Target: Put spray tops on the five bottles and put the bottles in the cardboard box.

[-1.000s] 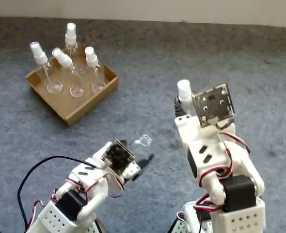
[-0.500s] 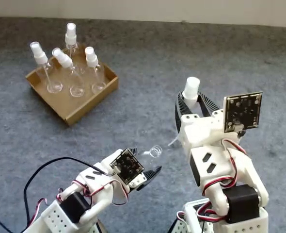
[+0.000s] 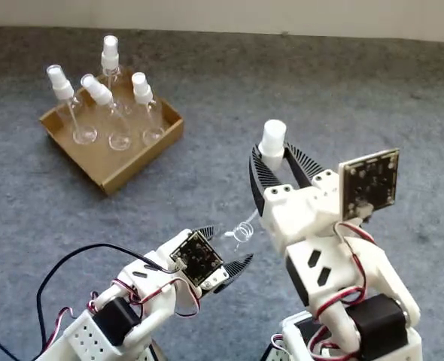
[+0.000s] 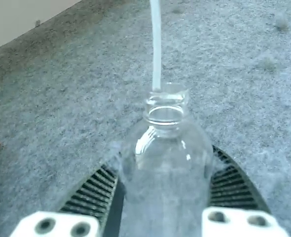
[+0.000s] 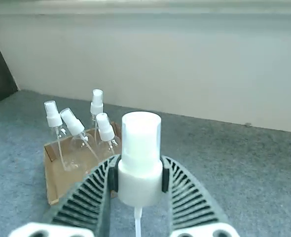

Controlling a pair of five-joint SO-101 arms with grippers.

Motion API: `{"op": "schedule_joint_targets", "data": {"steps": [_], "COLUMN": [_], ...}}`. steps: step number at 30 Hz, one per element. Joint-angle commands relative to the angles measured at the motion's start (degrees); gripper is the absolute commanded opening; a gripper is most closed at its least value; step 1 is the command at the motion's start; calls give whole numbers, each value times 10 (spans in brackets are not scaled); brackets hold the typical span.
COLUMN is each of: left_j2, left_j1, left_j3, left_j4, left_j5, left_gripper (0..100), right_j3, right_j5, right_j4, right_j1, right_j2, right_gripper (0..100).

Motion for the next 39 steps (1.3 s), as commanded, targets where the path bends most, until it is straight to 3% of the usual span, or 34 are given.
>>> {"op": "schedule_joint_targets", "data": {"steps": [1, 6, 23, 39], "left_j2": [0, 0, 0, 0], "left_j1": [9, 7, 5, 5], "left_j3": [11, 11, 9, 10], "left_j4": [-14, -14, -14, -14], "left_j5": [-4, -4, -4, -4], "left_gripper": [24, 24, 24, 24], "right_j3": [-60, -85, -3, 17], "right_j5": [-2, -1, -1, 30], "right_j4": [1, 51, 49, -19], "right_j1": [-4, -4, -4, -5], "right_j2": [-5, -5, -5, -7], "right_gripper": [6, 6, 6, 6]}}
